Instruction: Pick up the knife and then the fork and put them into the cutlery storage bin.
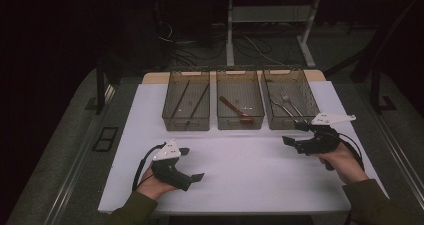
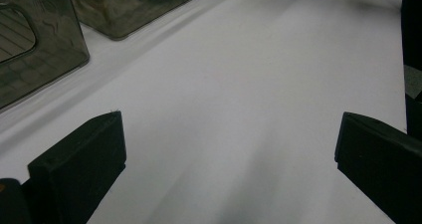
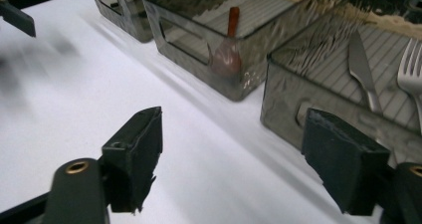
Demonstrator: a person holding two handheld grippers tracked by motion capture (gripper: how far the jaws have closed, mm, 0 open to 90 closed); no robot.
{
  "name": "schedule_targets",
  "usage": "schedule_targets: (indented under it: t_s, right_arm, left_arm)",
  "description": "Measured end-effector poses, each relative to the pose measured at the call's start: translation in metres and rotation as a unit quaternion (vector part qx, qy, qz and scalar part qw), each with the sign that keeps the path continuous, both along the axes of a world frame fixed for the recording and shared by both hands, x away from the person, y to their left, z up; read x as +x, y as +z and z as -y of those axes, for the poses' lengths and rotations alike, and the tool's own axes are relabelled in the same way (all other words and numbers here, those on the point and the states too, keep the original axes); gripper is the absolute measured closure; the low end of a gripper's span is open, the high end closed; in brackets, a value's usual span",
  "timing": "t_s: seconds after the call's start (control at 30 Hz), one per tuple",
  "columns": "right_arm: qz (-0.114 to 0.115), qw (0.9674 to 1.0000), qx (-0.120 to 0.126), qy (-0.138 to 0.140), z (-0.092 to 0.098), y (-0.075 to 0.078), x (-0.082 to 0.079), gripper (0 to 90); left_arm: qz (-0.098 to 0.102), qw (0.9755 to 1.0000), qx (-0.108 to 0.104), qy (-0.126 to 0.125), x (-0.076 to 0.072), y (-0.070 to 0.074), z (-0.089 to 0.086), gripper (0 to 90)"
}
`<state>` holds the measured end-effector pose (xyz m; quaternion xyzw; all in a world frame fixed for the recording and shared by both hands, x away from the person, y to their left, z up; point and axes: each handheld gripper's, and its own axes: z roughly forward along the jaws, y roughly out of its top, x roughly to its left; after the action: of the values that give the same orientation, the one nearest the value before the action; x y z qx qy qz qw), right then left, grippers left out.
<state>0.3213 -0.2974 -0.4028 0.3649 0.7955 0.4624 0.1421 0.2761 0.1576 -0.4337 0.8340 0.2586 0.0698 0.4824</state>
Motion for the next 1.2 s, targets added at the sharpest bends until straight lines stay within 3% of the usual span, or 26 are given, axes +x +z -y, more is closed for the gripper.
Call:
schedule_targets:
  t_s: [0.43, 1.2]
  right_arm:
    - [-0.001, 0.9999, 0.009, 0.008, 0.0, -0.017, -0.026, 19.4]
    - [0.006, 0.9999, 0.002, 0.014, -0.008, -0.025, -0.054, 14.8]
  left_arm:
    - [0.001, 1.0, 0.0, -0.001, 0.0, 0.0, 0.0, 0.0]
    - [0.002, 1.0, 0.001, 0.0, 0.0, 0.001, 0.0, 0.0]
